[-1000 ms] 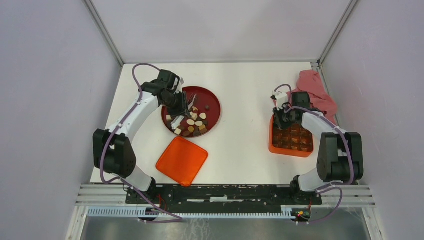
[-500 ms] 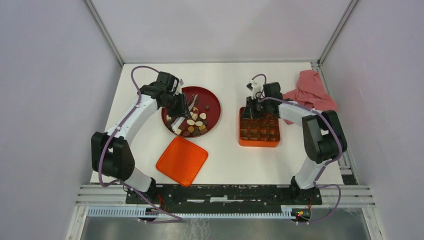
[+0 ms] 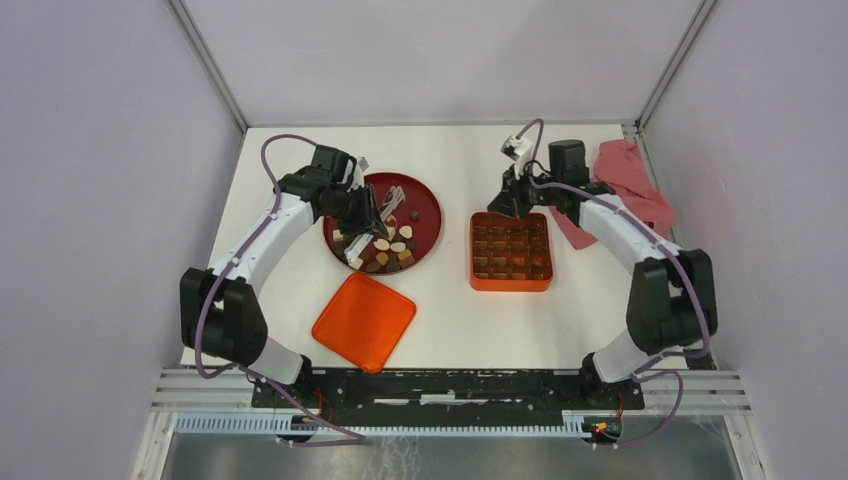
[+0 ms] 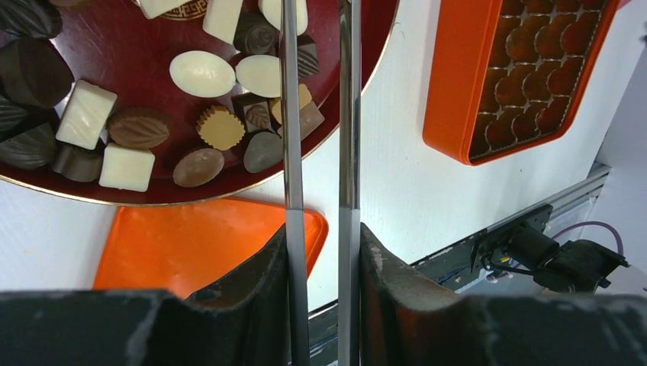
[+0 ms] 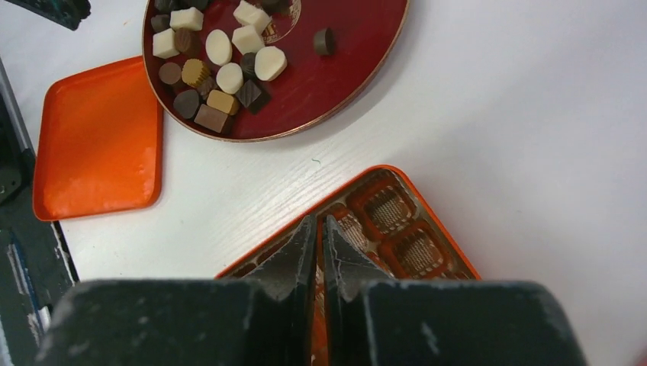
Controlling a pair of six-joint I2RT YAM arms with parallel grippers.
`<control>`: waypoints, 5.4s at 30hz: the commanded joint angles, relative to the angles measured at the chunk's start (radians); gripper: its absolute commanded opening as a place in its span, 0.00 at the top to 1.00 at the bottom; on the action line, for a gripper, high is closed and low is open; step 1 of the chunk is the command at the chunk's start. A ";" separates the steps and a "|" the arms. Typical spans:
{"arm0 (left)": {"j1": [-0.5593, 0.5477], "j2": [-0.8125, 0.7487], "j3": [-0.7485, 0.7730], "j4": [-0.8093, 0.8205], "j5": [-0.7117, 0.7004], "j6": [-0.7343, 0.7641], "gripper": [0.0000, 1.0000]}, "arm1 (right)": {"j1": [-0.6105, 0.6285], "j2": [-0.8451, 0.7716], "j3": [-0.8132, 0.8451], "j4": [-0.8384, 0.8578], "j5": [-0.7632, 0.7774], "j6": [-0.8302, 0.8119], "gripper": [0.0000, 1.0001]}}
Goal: Pack the chocolate
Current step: Move the packing box to the center of the board, then place the fake chocolate in the packing box, then pick up the fake chocolate from the plate.
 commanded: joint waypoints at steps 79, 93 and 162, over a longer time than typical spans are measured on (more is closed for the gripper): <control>-0.482 0.272 0.313 0.035 -0.128 -0.129 0.61 | -0.325 -0.267 -0.326 0.168 -0.008 -0.008 0.87; -0.474 0.198 0.325 0.073 -0.133 -0.167 0.64 | -0.326 -0.273 -0.327 0.165 -0.006 -0.013 0.86; -0.180 0.372 0.376 -0.226 -0.213 0.191 0.55 | -0.326 -0.263 -0.329 0.168 -0.005 -0.020 0.86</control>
